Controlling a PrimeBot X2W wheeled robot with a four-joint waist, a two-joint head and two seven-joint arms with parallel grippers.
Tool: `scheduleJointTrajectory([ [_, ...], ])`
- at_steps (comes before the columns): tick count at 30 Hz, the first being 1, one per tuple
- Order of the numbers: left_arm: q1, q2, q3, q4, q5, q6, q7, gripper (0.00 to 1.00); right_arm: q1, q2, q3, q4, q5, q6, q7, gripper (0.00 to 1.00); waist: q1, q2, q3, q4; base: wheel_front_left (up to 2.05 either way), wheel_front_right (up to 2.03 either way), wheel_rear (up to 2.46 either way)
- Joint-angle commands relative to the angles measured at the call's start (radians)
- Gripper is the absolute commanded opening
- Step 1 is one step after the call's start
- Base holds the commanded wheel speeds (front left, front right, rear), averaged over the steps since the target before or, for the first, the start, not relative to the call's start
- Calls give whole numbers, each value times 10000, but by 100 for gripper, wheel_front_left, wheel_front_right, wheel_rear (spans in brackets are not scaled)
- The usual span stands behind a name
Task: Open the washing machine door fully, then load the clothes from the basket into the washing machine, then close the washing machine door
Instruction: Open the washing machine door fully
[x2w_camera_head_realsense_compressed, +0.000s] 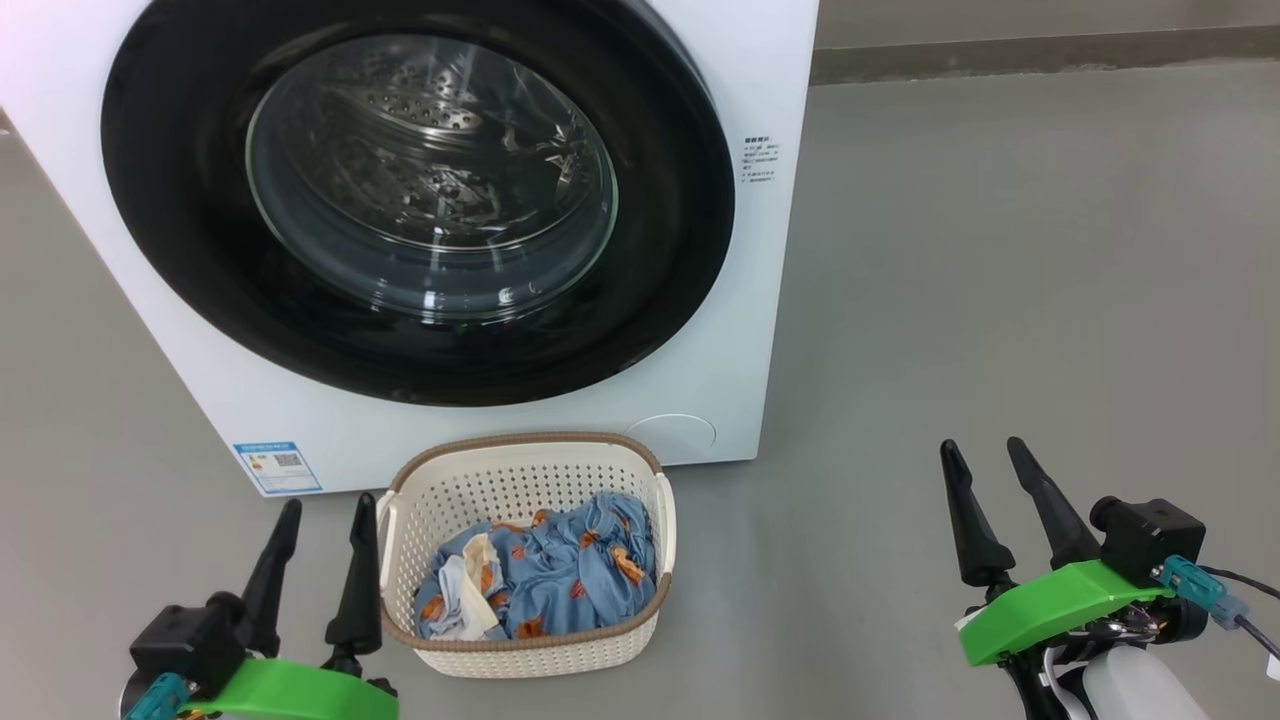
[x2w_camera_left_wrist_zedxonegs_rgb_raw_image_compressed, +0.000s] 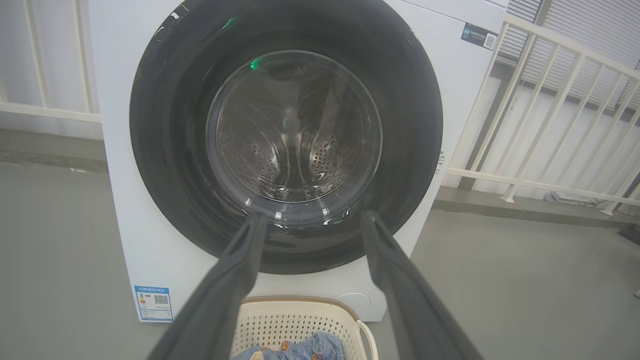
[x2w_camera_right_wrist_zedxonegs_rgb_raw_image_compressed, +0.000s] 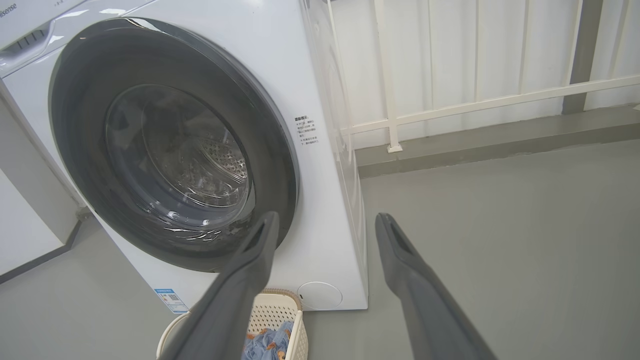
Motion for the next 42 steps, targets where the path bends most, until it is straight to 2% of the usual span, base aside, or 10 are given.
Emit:
scheduleJointTrajectory([
  [1,-394,157,382,-173,89,-23,-107,100,-382,-44,146,-211,-128,54,-122,100,0,0,5,10,0,0,0],
  [42,-285,-134,784,-172,716,126,-107,100,-668,-177,61,-154,-179,54,-122,100,0,0,209,157,0,0,0],
])
